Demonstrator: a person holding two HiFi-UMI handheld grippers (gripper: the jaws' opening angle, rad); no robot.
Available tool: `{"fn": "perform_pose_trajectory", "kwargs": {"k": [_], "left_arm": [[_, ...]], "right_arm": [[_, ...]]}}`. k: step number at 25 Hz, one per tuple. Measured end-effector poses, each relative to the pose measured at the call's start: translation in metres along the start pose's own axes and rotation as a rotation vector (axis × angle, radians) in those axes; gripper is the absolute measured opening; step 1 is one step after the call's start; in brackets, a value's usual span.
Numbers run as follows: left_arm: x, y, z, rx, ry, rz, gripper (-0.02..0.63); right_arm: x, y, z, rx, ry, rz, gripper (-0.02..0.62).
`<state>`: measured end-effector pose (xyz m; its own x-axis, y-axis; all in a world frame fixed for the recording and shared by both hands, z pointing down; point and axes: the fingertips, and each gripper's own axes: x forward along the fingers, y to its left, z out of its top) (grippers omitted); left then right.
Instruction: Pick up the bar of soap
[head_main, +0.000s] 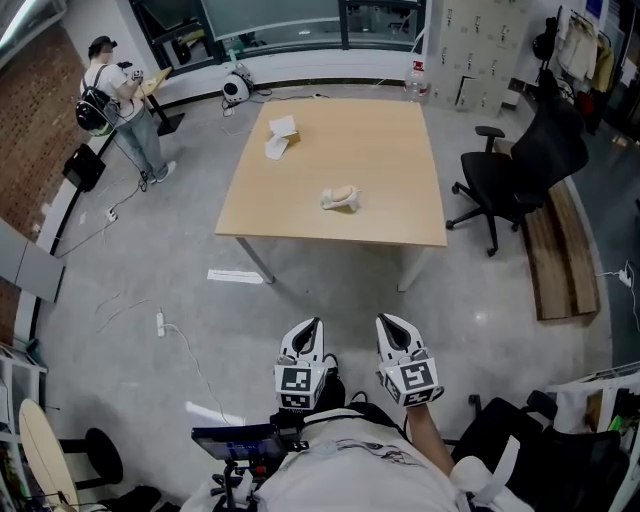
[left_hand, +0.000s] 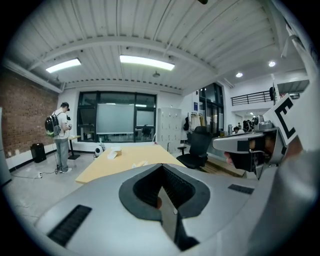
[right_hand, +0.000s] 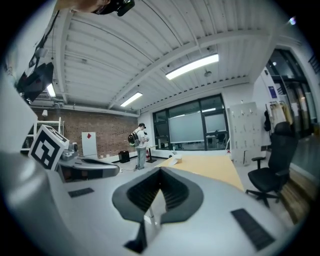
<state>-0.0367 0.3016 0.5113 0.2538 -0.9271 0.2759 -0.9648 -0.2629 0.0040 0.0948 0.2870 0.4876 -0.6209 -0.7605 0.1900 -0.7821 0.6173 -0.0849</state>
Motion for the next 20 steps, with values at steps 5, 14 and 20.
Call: {"fn": "perform_pose_trajectory", "kwargs": {"k": [5,14,20], "left_arm": [[0.039,0.024,0.009,-0.013,-0.008,-0.025,0.002],[0.110,0.070,0.050,0.009,-0.059,-0.079,0.002],[0.131,0.089,0.050,0.004,-0.045,-0.113,0.002]], "right_arm": [[0.042,-0.010,0.011,-0.018,0.010,-0.009,0.005],[0.119,-0.037,0.043,-0.040,-0.002,-0.056,0.005],[0.155,-0.036,0.048,-0.046,0.012,-0.052,0.005]]}}
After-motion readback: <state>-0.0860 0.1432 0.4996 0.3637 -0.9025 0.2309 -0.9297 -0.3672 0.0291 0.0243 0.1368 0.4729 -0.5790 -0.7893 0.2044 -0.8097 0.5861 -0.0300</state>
